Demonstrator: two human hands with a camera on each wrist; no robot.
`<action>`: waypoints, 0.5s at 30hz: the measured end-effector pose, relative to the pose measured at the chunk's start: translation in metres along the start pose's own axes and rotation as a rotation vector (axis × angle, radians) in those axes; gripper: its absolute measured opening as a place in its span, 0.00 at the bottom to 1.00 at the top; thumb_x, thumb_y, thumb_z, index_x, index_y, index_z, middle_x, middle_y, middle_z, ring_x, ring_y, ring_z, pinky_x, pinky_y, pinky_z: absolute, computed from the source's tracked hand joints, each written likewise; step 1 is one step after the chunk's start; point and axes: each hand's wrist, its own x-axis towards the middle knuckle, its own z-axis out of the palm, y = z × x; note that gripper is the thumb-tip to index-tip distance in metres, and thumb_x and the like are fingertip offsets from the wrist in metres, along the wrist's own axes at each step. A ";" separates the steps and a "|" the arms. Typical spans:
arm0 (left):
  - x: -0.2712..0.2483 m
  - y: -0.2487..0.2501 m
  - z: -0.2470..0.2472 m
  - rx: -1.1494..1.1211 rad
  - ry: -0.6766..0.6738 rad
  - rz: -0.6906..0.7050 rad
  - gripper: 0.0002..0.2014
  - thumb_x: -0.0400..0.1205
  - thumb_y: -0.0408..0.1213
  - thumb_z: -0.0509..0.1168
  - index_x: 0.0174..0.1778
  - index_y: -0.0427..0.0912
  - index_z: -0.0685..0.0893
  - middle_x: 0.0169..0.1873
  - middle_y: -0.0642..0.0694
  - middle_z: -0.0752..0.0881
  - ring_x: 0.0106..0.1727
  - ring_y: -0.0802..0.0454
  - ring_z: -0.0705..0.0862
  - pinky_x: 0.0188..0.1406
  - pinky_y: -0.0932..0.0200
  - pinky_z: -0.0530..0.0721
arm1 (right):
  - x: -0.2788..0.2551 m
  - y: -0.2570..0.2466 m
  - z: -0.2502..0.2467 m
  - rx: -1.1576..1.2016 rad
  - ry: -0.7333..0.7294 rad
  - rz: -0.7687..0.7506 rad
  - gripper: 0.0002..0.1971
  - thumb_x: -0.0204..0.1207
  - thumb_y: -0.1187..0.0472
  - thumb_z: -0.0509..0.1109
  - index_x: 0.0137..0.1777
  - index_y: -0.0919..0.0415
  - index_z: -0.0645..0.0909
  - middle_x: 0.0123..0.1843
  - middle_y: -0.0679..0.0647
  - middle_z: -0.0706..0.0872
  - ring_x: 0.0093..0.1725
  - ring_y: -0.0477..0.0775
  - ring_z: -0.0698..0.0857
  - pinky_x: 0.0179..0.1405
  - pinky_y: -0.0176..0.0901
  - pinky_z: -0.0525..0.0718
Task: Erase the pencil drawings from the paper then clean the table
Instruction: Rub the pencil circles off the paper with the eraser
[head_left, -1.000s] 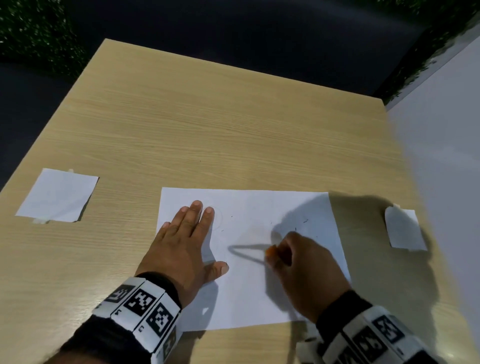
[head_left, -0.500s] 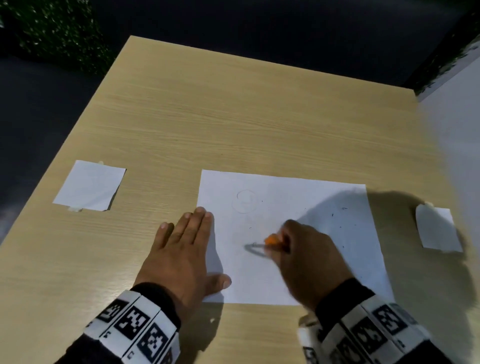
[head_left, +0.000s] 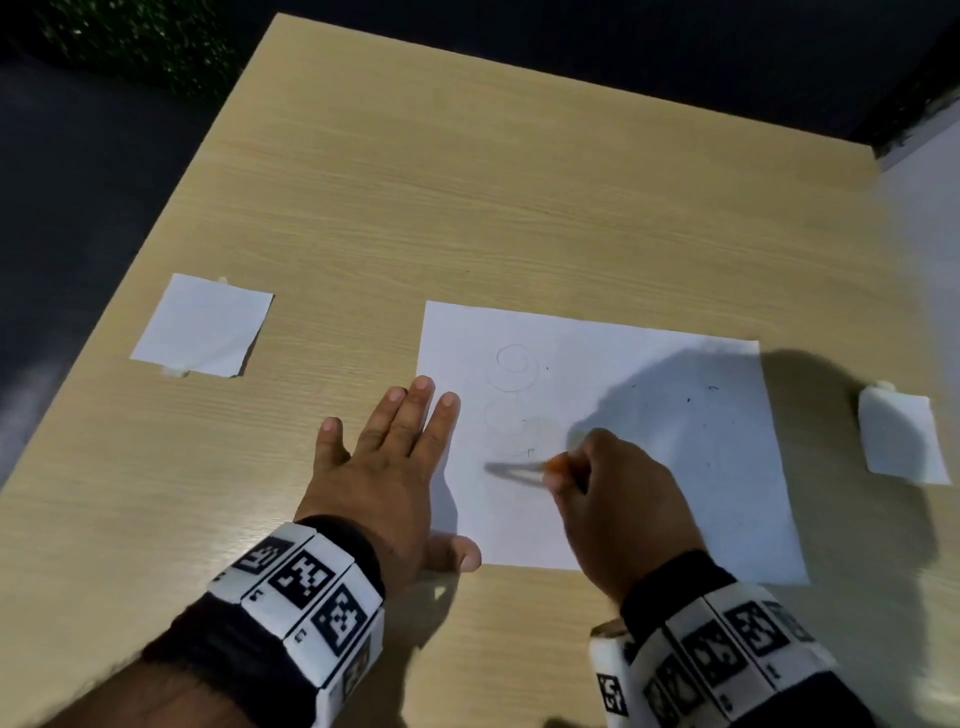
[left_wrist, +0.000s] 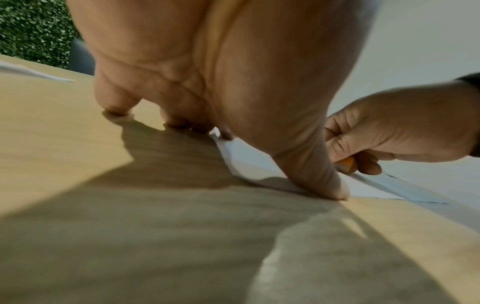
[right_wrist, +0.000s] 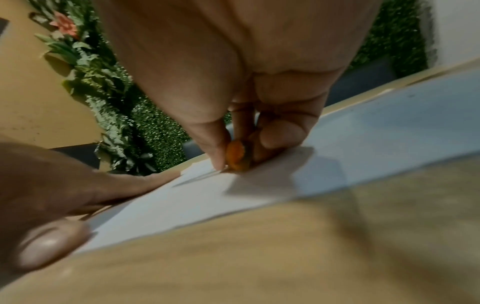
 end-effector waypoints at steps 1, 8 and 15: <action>0.000 0.001 0.000 -0.006 0.001 0.002 0.62 0.64 0.80 0.54 0.70 0.54 0.14 0.70 0.52 0.14 0.75 0.52 0.21 0.77 0.31 0.37 | -0.001 -0.004 0.006 -0.032 -0.015 -0.067 0.09 0.80 0.49 0.64 0.40 0.51 0.74 0.39 0.47 0.82 0.37 0.47 0.81 0.32 0.35 0.76; -0.002 0.001 -0.002 -0.032 0.004 -0.006 0.59 0.67 0.75 0.56 0.72 0.55 0.16 0.71 0.54 0.15 0.76 0.54 0.22 0.77 0.32 0.38 | -0.002 -0.027 0.018 0.134 -0.048 -0.236 0.07 0.77 0.57 0.67 0.39 0.58 0.79 0.38 0.54 0.84 0.38 0.55 0.83 0.35 0.38 0.73; -0.002 0.003 -0.002 -0.044 -0.004 -0.013 0.61 0.66 0.76 0.58 0.72 0.55 0.17 0.71 0.54 0.16 0.76 0.54 0.22 0.77 0.31 0.39 | 0.005 -0.027 0.003 0.163 -0.088 -0.101 0.12 0.79 0.56 0.67 0.35 0.53 0.70 0.33 0.48 0.80 0.31 0.50 0.79 0.29 0.37 0.75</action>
